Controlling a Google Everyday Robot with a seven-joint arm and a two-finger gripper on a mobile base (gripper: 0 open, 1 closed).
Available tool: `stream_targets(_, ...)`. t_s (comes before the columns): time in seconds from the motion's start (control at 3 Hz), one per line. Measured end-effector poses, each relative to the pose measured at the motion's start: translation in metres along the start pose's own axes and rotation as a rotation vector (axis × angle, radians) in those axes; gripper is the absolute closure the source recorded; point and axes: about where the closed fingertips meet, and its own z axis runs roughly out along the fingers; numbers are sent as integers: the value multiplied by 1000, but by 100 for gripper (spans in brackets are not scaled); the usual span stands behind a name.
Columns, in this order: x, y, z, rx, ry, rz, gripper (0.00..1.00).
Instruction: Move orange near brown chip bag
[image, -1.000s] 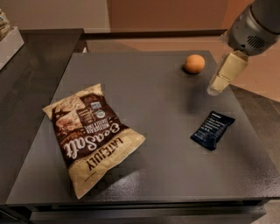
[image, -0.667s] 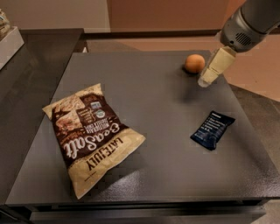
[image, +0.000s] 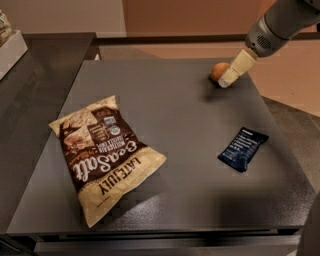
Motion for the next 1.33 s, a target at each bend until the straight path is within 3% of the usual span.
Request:
stream_targets(0.67,0,-33,40,-25,-29,100,0)
stream_targets(1.33,3,-41,64,-54,-30,139,0)
